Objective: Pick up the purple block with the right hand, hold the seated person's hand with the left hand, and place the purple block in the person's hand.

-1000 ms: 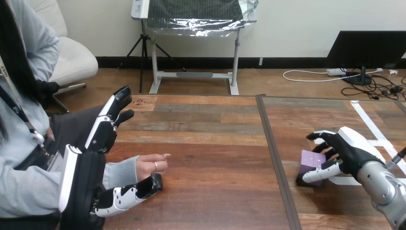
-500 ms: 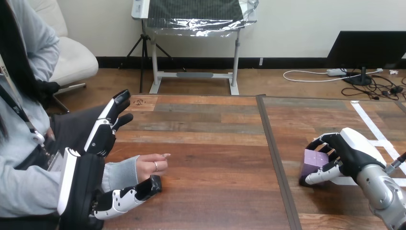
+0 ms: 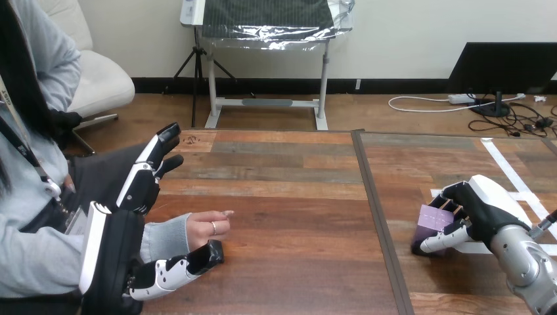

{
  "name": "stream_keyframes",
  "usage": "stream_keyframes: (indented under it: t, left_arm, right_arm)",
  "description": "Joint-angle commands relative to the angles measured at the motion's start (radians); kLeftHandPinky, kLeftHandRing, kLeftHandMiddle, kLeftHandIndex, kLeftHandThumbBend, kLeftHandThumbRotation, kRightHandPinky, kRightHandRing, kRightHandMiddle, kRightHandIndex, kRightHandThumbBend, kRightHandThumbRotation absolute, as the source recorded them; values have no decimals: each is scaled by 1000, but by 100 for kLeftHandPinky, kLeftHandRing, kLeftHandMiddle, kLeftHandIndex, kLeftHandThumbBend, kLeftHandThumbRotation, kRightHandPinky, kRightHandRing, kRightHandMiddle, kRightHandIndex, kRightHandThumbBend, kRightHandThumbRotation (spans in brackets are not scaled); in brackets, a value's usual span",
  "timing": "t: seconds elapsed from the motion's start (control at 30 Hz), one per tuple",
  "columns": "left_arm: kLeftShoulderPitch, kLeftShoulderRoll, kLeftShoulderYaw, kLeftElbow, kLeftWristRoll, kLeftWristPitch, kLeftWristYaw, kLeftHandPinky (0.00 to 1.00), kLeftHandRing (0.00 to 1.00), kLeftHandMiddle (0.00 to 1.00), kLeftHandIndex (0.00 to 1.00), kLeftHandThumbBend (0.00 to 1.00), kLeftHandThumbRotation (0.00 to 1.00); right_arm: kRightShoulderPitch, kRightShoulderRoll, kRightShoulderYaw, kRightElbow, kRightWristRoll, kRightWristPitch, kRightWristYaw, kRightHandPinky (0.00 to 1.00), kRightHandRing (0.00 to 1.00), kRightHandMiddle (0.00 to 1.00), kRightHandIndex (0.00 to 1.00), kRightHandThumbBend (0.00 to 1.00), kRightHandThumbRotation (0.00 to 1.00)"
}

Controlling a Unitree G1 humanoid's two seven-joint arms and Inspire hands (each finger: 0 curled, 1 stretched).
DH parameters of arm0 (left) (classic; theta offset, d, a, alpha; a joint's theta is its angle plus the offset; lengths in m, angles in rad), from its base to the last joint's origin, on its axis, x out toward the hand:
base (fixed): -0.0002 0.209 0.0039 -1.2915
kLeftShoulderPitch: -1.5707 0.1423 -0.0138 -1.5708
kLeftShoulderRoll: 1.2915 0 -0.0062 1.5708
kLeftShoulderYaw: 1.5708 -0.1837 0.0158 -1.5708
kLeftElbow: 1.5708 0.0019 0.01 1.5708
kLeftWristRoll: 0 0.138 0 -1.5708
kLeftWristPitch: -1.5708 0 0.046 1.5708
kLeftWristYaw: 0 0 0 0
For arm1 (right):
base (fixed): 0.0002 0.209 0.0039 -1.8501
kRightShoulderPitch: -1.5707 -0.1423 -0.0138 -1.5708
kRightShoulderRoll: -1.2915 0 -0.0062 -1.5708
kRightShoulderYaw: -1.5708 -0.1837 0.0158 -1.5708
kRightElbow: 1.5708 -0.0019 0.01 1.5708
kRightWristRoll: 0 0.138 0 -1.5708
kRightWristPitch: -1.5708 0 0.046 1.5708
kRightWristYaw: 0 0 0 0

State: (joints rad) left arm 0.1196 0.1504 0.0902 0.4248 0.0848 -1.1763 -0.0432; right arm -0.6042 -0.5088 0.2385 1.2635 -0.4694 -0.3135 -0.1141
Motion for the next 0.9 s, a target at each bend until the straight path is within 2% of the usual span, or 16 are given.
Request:
stream_keyframes:
  t: [0.0, 0.17, 0.37, 0.87]
  left_arm:
    - [-25, 4, -9, -61, -12, -5, -2, 85, 92, 93, 90, 100, 65]
    - [-25, 2, -6, -64, -5, -3, 1, 85, 91, 92, 90, 100, 64]
    - [-26, 4, -7, -61, -6, -7, -1, 84, 91, 93, 90, 100, 64]
    - [-15, 5, -12, -89, -10, 42, -7, 84, 92, 93, 90, 100, 63]
  right_arm:
    - [-32, 15, 5, -2, 2, 11, -4, 47, 52, 54, 50, 87, 0]
    - [-31, 15, -5, -4, 14, -1, -1, 46, 51, 54, 49, 86, 0]
    - [-32, 16, -8, -9, 16, -13, -23, 46, 51, 53, 50, 86, 0]
    - [-37, 30, -40, -19, 67, -48, -37, 45, 49, 52, 50, 86, 0]
